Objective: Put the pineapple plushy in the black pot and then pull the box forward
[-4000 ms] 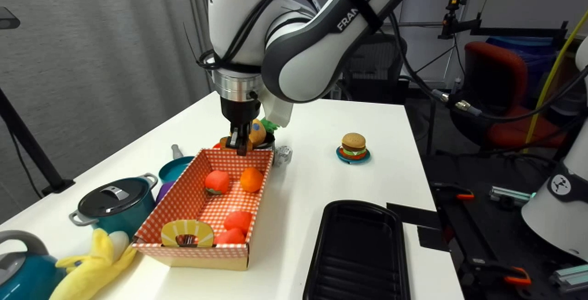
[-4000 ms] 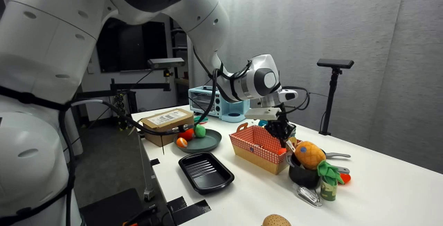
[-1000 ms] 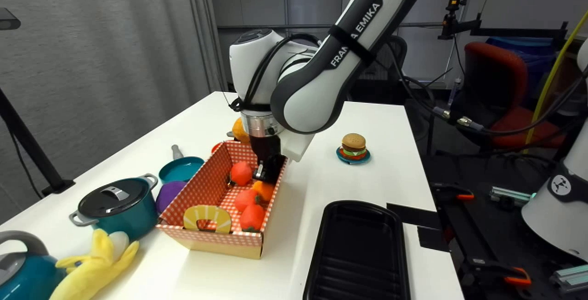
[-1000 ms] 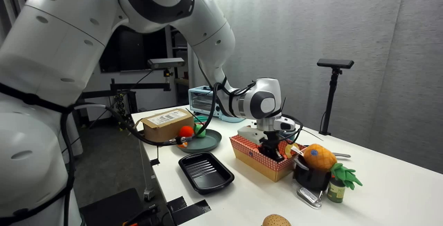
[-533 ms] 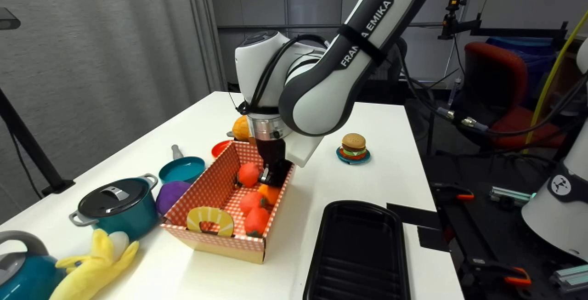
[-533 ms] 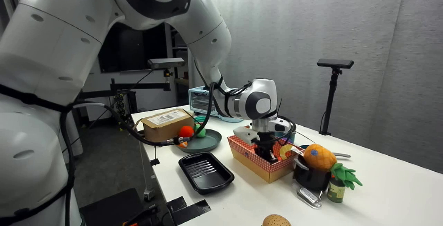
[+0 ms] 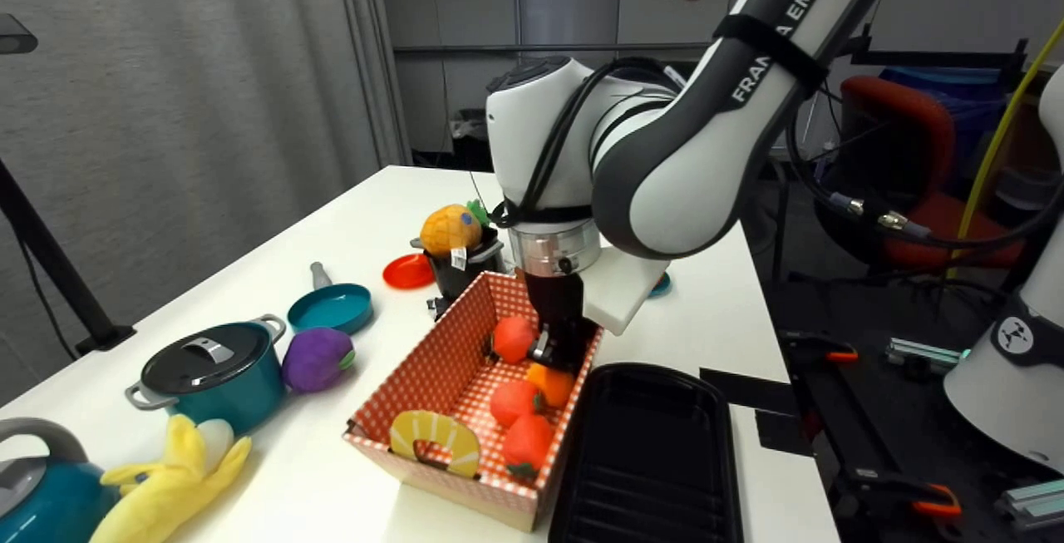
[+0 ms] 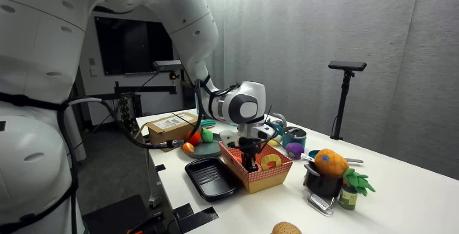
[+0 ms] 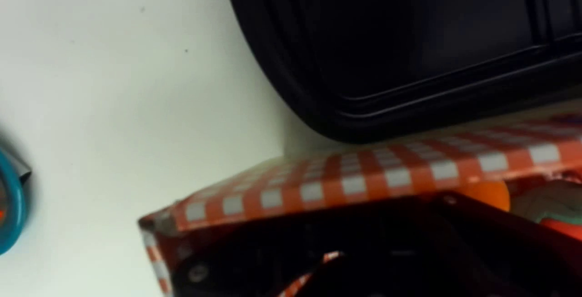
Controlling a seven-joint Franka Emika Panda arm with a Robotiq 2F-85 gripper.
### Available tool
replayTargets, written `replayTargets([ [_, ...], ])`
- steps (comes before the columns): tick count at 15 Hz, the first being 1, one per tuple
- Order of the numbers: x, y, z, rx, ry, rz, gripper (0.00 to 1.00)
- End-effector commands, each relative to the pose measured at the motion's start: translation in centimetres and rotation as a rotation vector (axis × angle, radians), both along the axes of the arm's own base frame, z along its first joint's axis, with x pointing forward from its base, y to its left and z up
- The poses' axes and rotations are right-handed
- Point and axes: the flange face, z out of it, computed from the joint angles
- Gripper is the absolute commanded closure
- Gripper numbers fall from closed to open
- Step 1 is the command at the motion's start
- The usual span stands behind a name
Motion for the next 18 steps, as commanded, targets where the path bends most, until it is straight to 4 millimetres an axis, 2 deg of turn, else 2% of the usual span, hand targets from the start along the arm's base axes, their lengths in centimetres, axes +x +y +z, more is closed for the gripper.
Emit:
replayTargets([
  [1, -3.7, 1.7, 1.8, 0.027, -0.033, -0.066, 1.00],
  [9, -5.3, 2.2, 7.5, -0.033, -0.154, -0.058, 1.00],
  [18, -7.6, 5.2, 13.1, -0.113, -0.232, 0.002, 1.00],
])
